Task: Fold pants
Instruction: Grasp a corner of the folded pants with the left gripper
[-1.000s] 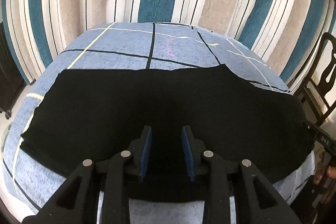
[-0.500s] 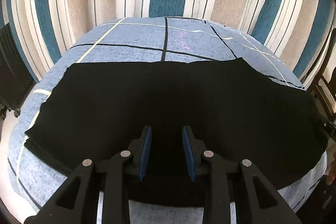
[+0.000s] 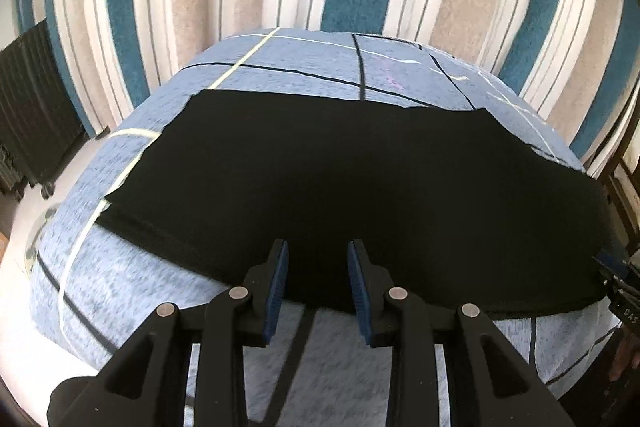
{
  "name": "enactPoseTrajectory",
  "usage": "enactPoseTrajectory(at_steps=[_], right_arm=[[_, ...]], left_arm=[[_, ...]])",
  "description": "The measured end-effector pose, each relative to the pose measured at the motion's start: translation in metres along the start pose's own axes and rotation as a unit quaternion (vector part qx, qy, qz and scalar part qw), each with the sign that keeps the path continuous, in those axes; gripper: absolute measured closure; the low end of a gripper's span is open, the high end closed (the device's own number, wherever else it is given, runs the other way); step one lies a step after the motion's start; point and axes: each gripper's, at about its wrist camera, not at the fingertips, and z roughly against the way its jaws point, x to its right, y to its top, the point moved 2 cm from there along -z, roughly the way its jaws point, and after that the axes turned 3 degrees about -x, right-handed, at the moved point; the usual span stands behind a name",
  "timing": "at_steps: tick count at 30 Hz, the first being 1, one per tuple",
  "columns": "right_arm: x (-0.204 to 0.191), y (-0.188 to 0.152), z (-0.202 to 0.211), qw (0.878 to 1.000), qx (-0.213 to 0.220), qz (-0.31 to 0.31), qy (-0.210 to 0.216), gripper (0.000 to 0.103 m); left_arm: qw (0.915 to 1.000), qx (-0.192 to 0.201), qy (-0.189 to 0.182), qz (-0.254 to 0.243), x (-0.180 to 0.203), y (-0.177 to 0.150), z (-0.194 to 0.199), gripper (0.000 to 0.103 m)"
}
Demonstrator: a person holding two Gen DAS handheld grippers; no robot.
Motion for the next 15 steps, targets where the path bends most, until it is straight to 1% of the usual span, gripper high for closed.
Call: enactPoseTrajectory(at_steps=[5, 7, 15], right_arm=[[-0.006, -0.007, 0.004, 1.000, 0.002, 0.005, -0.010, 0.056], [-0.007, -0.009, 0.006, 1.000, 0.001, 0.007, -0.009, 0.056], [-0.007, -0.012, 0.011, 1.000, -0.005, 0.002, -0.003, 0.056]], left_arm=[[0.9999, -0.001, 0.008, 0.013, -0.011, -0.005, 0.006, 0.069], [0.9997, -0.002, 0.014, 0.019, -0.014, -0.005, 0.006, 0.066], [0.9976, -0.009, 0.023, 0.065, -0.037, -0.010, 0.010, 0.063]])
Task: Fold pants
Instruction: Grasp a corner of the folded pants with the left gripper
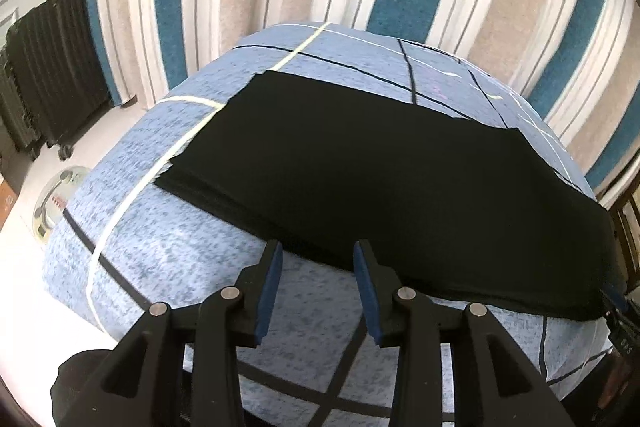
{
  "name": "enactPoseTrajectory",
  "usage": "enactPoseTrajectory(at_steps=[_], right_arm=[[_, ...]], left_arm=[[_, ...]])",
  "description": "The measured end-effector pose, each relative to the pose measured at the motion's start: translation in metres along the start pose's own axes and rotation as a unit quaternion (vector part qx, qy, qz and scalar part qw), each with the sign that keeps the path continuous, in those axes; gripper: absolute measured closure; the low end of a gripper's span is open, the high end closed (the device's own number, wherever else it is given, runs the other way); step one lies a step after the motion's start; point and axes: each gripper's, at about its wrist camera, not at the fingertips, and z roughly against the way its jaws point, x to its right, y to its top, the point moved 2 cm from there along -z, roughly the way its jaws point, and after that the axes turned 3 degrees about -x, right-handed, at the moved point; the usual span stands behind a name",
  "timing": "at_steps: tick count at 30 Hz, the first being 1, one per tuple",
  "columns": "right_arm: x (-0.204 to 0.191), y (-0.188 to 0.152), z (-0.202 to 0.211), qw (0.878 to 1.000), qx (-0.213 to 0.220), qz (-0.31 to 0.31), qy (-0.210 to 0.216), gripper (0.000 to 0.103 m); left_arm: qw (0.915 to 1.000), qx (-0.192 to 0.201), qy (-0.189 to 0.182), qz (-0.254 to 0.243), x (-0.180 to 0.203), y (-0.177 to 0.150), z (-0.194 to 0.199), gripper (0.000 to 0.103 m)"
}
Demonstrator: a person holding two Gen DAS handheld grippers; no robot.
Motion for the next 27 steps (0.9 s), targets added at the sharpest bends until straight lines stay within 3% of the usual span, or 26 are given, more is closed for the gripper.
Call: enactPoseTrajectory(at_steps=[7, 10, 14, 22, 27], right_arm=[[-0.002, 0.002, 0.006, 1.000, -0.002, -0.004, 0.011, 0.056], [-0.003, 0.004, 0.008, 1.000, -0.001, 0.000, 0.013, 0.056], [-0.005, 0.006, 0.009, 1.000, 0.001, 0.002, 0.017, 0.056], [-0.009, 0.011, 0.010, 1.000, 0.003, 0.007, 0.021, 0.056], [-0.010, 0.015, 0.011, 1.000, 0.009, 0.005, 0.025, 0.056]], left_arm=[[0.9997, 0.005, -0.006, 0.023, -0.011, 0.000, 0.003, 0.063], [0.9969, 0.015, -0.020, 0.074, -0.031, 0.004, 0.003, 0.058], [0.9835, 0.013, -0.077, 0.163, -0.062, 0.006, -0.005, 0.054], [0.9755, 0.055, -0.087, 0.195, -0.069, 0.015, -0.020, 0.045], [0.9720, 0.066, -0.102, 0.201, -0.069, 0.025, -0.020, 0.045]])
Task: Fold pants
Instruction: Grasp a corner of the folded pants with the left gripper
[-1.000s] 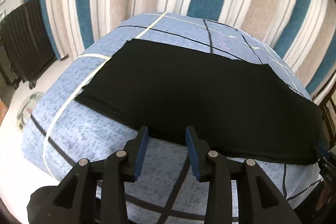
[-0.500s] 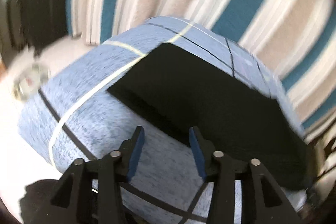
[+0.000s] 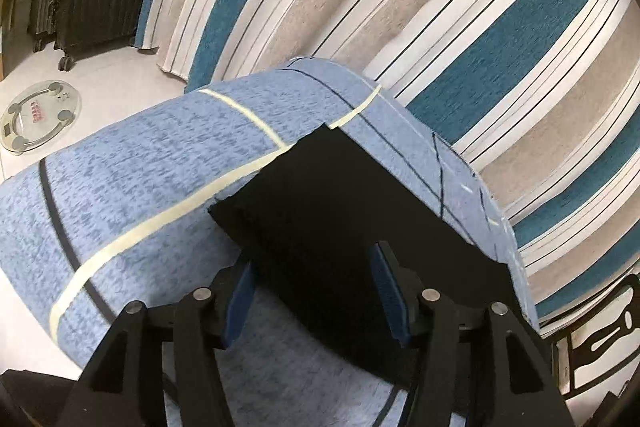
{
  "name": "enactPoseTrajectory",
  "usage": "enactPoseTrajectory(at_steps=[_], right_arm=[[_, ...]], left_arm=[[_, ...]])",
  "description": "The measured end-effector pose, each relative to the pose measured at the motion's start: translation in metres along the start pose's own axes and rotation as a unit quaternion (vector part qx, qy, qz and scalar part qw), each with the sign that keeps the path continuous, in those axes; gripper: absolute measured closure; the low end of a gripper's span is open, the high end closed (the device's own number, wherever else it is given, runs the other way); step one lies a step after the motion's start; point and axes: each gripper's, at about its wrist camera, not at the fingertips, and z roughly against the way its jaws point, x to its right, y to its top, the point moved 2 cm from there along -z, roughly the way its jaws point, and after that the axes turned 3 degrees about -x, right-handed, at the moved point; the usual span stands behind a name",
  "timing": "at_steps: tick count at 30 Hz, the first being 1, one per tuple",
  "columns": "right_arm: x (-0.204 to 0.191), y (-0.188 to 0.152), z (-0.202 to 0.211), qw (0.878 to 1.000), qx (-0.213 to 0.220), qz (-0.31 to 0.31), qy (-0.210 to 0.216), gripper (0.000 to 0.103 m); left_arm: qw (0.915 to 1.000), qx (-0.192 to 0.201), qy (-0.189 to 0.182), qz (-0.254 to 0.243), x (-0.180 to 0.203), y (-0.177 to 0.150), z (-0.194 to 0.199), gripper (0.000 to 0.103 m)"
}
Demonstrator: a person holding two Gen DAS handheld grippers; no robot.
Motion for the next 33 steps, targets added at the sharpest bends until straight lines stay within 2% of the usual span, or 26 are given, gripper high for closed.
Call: enactPoseTrajectory(at_steps=[3, 7, 10, 12, 14, 18, 22, 25, 28, 33], right_arm=[[-0.001, 0.001, 0.001, 1.000, 0.003, 0.003, 0.001, 0.056], [0.000, 0.003, 0.000, 1.000, 0.004, -0.001, 0.006, 0.056], [0.002, 0.004, 0.001, 1.000, 0.009, -0.006, 0.010, 0.056], [0.005, 0.003, 0.002, 1.000, 0.011, -0.010, 0.012, 0.056], [0.008, 0.003, 0.004, 1.000, 0.015, -0.016, 0.014, 0.056], [0.016, 0.002, 0.006, 0.999, 0.019, -0.029, 0.019, 0.056], [0.024, 0.001, 0.009, 0.998, 0.026, -0.044, 0.022, 0.056], [0.032, 0.001, 0.012, 0.998, 0.032, -0.055, 0.021, 0.056], [0.039, -0.001, 0.017, 0.997, 0.037, -0.065, 0.018, 0.056], [0.050, -0.006, 0.018, 0.996, 0.036, -0.078, 0.015, 0.056]], left_arm=[[0.9997, 0.001, -0.015, -0.021, 0.010, -0.003, 0.002, 0.045], [0.9994, -0.005, 0.006, -0.034, 0.014, -0.004, -0.009, 0.048], [0.9985, -0.007, 0.031, -0.044, 0.016, 0.002, -0.016, 0.073], [0.9976, -0.017, 0.038, -0.056, 0.021, 0.006, -0.021, 0.094], [0.9967, -0.023, 0.031, -0.071, 0.030, 0.009, -0.019, 0.096], [0.9925, -0.012, 0.003, -0.121, 0.064, 0.016, -0.005, 0.096], [0.9837, -0.008, -0.039, -0.175, 0.108, 0.019, 0.006, 0.096], [0.9702, -0.016, -0.076, -0.229, 0.151, 0.012, 0.007, 0.096], [0.9513, -0.035, -0.117, -0.283, 0.190, -0.007, 0.005, 0.096], [0.9103, -0.095, -0.175, -0.363, 0.234, -0.063, -0.010, 0.096]])
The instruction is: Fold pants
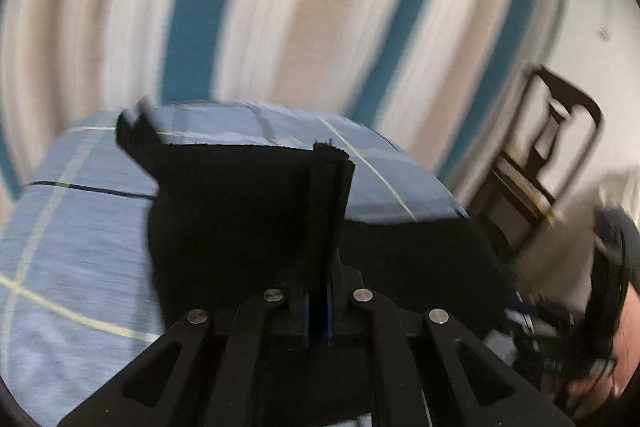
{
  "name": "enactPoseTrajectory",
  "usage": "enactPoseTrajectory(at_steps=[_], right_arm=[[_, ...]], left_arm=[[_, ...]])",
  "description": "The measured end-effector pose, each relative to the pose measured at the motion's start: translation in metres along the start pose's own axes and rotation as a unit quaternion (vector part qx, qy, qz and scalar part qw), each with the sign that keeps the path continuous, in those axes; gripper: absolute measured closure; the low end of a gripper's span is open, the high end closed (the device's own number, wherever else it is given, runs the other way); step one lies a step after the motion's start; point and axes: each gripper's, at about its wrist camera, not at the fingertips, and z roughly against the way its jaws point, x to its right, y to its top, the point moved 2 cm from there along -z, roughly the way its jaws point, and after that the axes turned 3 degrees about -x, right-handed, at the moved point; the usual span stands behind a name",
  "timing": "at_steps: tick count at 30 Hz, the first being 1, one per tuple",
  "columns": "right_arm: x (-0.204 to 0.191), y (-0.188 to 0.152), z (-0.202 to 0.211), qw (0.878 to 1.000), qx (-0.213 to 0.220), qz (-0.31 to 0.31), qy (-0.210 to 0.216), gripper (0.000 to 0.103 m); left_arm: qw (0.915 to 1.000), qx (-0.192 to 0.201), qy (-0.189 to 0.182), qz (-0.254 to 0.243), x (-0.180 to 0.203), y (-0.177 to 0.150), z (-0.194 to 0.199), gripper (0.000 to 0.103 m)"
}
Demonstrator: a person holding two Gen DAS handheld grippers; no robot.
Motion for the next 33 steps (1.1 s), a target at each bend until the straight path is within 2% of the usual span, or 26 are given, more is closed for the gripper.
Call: enactPoseTrajectory(at_steps=[3, 5, 7, 10, 12, 14, 16, 18, 21, 23, 26, 29, 33], right_arm=[[0.004, -0.002, -0.001, 1.000, -0.003, -0.006, 0.001, 0.056], [0.006, -0.002, -0.001, 1.000, -0.003, -0.007, 0.003, 0.056], [0.006, -0.001, -0.002, 1.000, -0.002, -0.009, 0.010, 0.056], [0.005, 0.000, -0.003, 1.000, -0.002, -0.015, 0.023, 0.056], [0.003, 0.002, -0.005, 0.999, -0.002, -0.019, 0.033, 0.056], [0.000, 0.003, -0.008, 0.999, -0.003, -0.023, 0.049, 0.056], [-0.003, 0.005, -0.012, 0.998, -0.008, -0.025, 0.063, 0.056], [-0.007, 0.005, -0.016, 0.997, -0.017, -0.028, 0.076, 0.056], [-0.015, 0.009, -0.024, 0.993, -0.026, -0.034, 0.112, 0.056], [-0.023, 0.011, -0.029, 0.990, -0.026, -0.034, 0.136, 0.056], [-0.031, 0.015, -0.045, 0.987, -0.039, -0.038, 0.151, 0.056], [-0.031, 0.012, -0.068, 0.981, -0.079, -0.062, 0.163, 0.056], [-0.031, 0.018, -0.075, 0.976, -0.084, -0.074, 0.186, 0.056]], left_arm=[[0.9977, -0.052, -0.032, -0.028, 0.019, -0.023, -0.029, 0.096], [0.9949, -0.088, -0.031, -0.038, 0.022, -0.038, -0.049, 0.096], [0.9935, -0.103, -0.027, -0.039, 0.022, -0.050, -0.058, 0.096], [0.9936, -0.103, -0.043, -0.020, 0.019, -0.054, -0.051, 0.092], [0.9928, -0.102, -0.060, -0.017, 0.023, -0.052, -0.040, 0.080], [0.9924, -0.094, -0.077, -0.021, 0.028, -0.056, -0.026, 0.073], [0.9928, -0.084, -0.083, -0.023, 0.028, -0.057, -0.016, 0.073], [0.9949, -0.075, -0.066, -0.013, 0.019, -0.057, -0.010, 0.072], [0.9984, -0.054, -0.002, 0.017, -0.009, -0.055, 0.000, 0.072], [0.9973, -0.044, 0.035, 0.048, -0.032, -0.055, 0.004, 0.072], [0.9947, -0.038, 0.055, 0.078, -0.054, -0.055, 0.007, 0.072], [0.9934, -0.041, 0.064, 0.086, -0.062, -0.062, 0.008, 0.072], [0.9933, -0.047, 0.062, 0.085, -0.062, -0.071, 0.006, 0.072]])
